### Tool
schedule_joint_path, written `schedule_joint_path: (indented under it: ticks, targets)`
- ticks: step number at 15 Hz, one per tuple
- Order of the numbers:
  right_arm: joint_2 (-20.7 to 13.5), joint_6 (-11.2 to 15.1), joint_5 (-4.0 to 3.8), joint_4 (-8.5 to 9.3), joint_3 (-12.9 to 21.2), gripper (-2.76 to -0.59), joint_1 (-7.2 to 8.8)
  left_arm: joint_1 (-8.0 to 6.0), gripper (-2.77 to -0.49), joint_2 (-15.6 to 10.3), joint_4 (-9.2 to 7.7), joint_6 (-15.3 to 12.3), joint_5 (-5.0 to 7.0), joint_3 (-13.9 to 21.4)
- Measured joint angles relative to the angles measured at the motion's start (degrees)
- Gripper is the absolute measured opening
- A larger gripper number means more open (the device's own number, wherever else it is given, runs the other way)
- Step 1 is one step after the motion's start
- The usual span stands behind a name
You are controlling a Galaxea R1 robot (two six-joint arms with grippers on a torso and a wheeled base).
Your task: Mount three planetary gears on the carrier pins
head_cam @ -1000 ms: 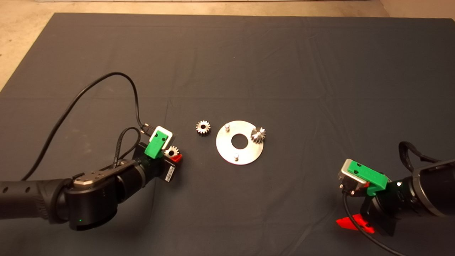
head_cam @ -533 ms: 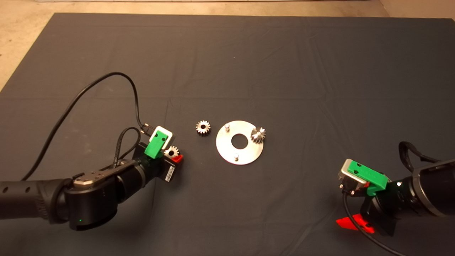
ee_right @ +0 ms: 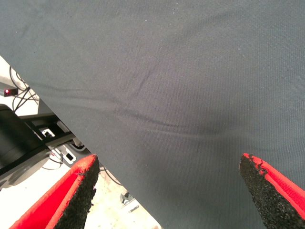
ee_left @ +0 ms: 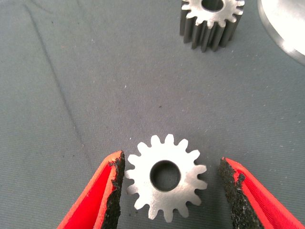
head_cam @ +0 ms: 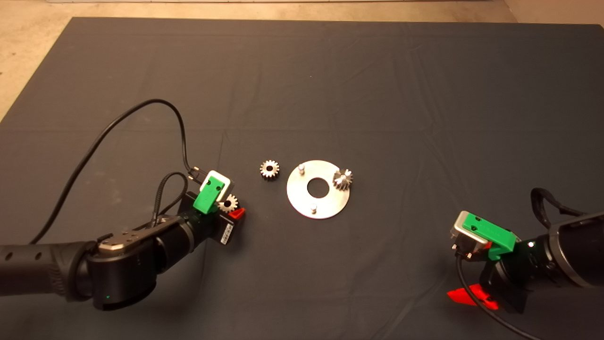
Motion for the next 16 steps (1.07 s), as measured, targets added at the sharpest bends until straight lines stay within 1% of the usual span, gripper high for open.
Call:
schedule_joint_path:
  ticks: [2, 5, 7, 8, 9, 11, 14, 15, 16]
  targets:
    - [0.0, 0.0, 0.0, 0.01, 0.0, -1.18, 0.0, 0.35, -1.93, 0.0, -0.08, -0.01, -0.16, -0.37]
    - [-0.14, 0.0, 0.01, 0.01, 0.02, -1.18, 0.0, 0.33, -1.93, 0.0, -0.05, -0.01, -1.2, -1.24]
    - [-0.36, 0.0, 0.01, -0.01, 0.02, -1.18, 0.0, 0.35, -1.94, 0.0, -0.05, -0.01, -1.54, -1.63]
    - [-0.44, -0.01, 0.01, 0.01, 0.02, -1.18, 0.0, 0.33, -2.01, -0.02, -0.05, 0.0, -1.6, -1.63]
    - [-0.64, -0.01, 0.06, 0.01, 0.02, -1.18, -0.02, 0.35, -2.01, -0.02, 0.05, -0.01, -1.63, -1.63]
    - [-0.8, -0.01, 0.01, 0.01, 0.02, -1.18, 0.0, 0.44, -2.15, -0.22, 0.28, -0.01, -1.82, -1.73]
    - [-0.8, -0.17, 0.11, 0.01, 0.02, -1.18, 0.0, 0.46, -2.21, -0.46, 0.33, -0.01, -2.53, -1.85]
    - [-0.8, -0.17, 0.12, 0.01, 0.02, -1.18, -0.02, 0.46, -2.25, -0.66, 0.33, -0.01, -2.67, -1.88]
    - [-0.8, -0.17, 0.12, 0.01, 0.02, -1.18, -0.02, 0.46, -2.26, -0.8, 0.33, -0.01, -2.72, -1.88]
